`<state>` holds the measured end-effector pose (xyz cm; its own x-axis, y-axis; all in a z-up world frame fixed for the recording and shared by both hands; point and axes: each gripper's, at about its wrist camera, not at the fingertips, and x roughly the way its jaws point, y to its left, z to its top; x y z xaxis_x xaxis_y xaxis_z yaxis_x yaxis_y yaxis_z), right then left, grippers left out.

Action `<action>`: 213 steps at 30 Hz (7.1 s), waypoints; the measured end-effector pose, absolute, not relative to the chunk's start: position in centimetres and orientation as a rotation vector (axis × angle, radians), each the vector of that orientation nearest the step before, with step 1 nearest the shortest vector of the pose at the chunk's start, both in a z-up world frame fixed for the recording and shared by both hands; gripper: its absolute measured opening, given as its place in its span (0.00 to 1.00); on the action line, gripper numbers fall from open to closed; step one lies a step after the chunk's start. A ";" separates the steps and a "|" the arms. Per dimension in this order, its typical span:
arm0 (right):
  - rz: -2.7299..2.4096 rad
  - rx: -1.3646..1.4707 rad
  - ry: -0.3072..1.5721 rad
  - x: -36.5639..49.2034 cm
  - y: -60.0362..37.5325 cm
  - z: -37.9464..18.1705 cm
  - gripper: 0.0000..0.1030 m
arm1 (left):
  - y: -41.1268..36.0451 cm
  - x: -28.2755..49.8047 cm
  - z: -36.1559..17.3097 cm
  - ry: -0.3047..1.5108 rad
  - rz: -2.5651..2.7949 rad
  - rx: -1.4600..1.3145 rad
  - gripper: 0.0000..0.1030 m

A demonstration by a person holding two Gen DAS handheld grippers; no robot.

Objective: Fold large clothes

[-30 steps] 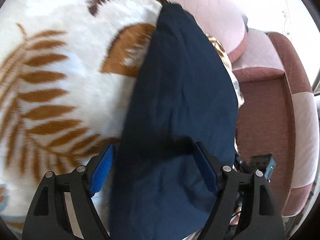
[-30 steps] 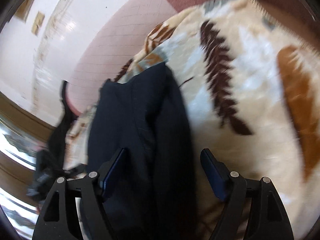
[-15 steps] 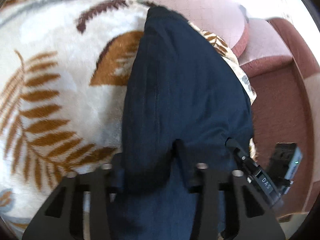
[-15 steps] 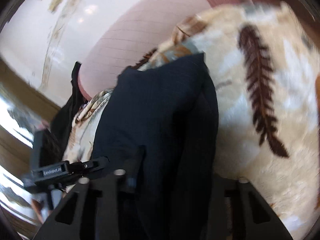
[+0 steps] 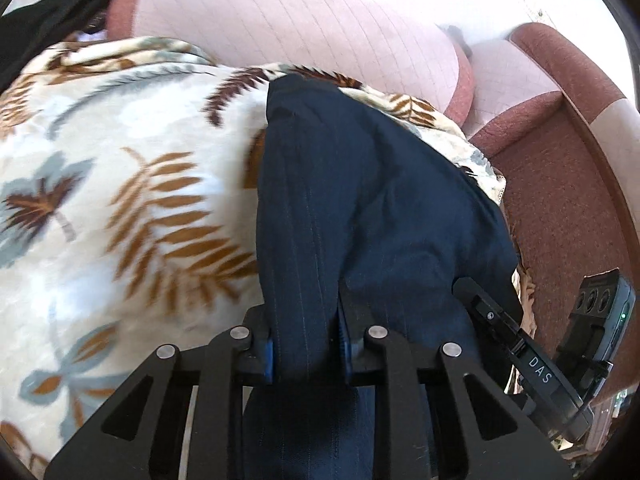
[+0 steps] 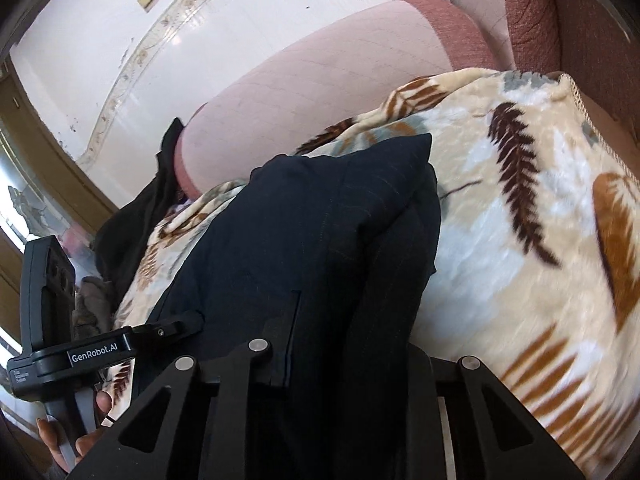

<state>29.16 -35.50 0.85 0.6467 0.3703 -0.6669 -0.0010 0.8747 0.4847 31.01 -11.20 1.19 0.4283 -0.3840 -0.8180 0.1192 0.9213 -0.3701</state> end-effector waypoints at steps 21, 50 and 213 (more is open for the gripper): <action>0.283 0.691 0.984 20.0 -26.1 -4.7 0.38 | 3.9 20.4 -3.8 1.224 -0.141 -0.341 0.41; 0.234 0.508 0.909 19.0 -25.7 0.5 0.31 | 2.8 18.9 -0.6 1.074 -0.160 -0.109 0.68; 0.120 0.553 0.956 21.2 -24.5 -2.4 0.38 | 4.2 22.2 -1.3 1.109 -0.094 -0.219 0.82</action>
<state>21.20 -24.50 -2.44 0.5818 0.3354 -0.7409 0.1413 0.8555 0.4982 22.25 4.17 -1.34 0.4440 -0.1838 -0.8770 -0.0340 0.9746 -0.2215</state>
